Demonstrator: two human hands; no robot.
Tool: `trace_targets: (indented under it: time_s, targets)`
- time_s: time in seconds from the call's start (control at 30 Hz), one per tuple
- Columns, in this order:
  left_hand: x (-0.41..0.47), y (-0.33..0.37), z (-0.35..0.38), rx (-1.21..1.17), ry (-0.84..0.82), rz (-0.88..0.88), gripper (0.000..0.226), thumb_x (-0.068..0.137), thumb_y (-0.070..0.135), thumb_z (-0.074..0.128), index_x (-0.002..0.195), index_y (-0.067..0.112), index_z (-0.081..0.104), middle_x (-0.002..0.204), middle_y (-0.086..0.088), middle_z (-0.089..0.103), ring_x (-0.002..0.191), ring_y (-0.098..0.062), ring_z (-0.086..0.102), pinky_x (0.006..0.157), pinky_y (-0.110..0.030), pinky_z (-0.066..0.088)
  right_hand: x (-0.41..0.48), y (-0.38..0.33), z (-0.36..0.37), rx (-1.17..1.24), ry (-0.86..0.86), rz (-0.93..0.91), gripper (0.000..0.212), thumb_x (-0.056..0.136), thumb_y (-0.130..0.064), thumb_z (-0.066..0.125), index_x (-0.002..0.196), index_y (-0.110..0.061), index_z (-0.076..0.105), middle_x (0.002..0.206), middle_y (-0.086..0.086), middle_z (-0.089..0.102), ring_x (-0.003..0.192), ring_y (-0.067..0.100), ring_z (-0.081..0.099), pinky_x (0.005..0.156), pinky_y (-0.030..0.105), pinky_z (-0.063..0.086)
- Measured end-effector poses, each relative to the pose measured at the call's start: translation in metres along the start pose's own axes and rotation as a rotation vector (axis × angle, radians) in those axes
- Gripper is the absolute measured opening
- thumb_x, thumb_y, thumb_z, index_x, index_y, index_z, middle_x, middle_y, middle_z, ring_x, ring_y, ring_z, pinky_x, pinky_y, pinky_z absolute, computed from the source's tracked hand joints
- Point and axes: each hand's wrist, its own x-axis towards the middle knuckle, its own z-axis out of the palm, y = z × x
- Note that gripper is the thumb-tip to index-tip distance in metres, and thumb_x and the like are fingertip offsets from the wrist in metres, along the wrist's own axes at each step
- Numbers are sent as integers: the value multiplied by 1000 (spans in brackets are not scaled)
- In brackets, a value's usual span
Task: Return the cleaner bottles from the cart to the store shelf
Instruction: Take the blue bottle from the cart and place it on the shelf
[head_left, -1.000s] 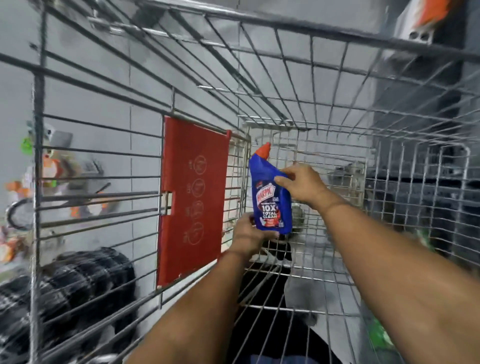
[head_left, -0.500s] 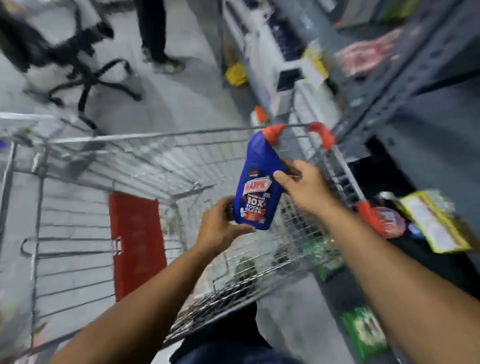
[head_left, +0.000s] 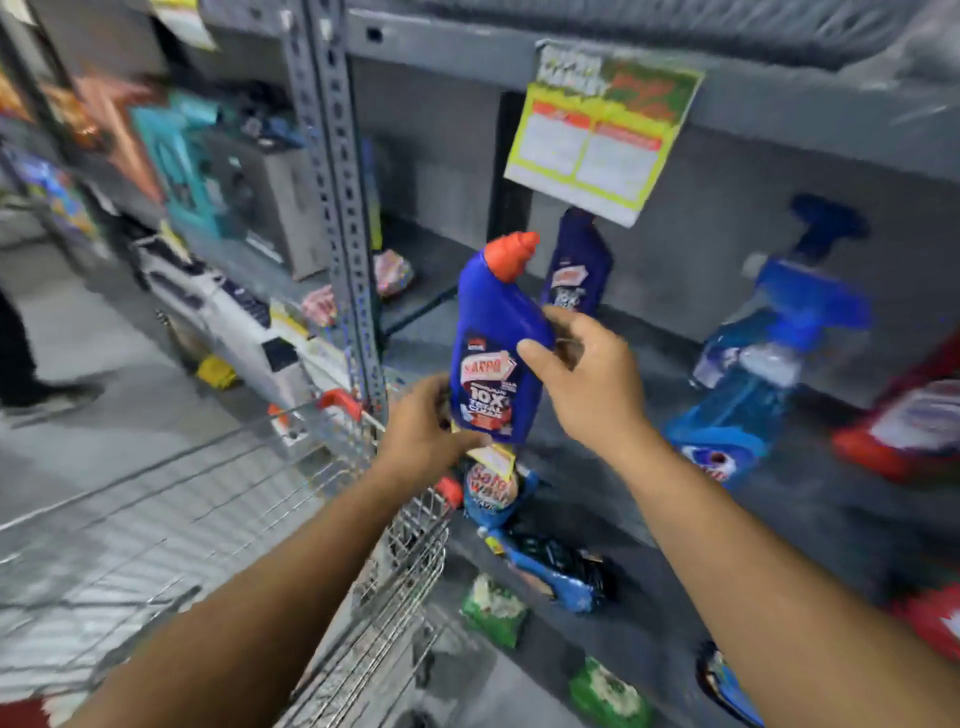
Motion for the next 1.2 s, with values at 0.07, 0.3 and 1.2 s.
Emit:
trace_targets:
  time_s: [0.07, 0.3, 1.2]
  targets:
    - [13, 7, 24, 49, -40, 27, 67, 49, 8, 89, 110, 18, 62, 108, -6, 73, 101, -23, 68, 92, -45, 54, -2, 12, -19, -58, 70, 18, 43, 77, -29, 69, 120, -21, 61, 98, -9, 69, 77, -4, 64, 77, 20, 52]
    - [54, 9, 60, 172, -214, 65, 72, 53, 17, 89, 117, 14, 58, 111, -8, 73, 104, -25, 68, 90, -44, 55, 0, 44, -42, -183, 191, 99, 44, 78, -31, 68, 121, -23, 60, 107, -7, 69, 81, -7, 63, 75, 8, 44]
    - [97, 9, 12, -413, -433, -58, 60, 63, -7, 43, 121, 5, 56, 115, -32, 63, 96, -43, 60, 88, -68, 44, 12, 65, 36, -123, 111, 299, 43, 93, -34, 48, 135, -33, 42, 120, -1, 66, 105, 22, 65, 88, 50, 53]
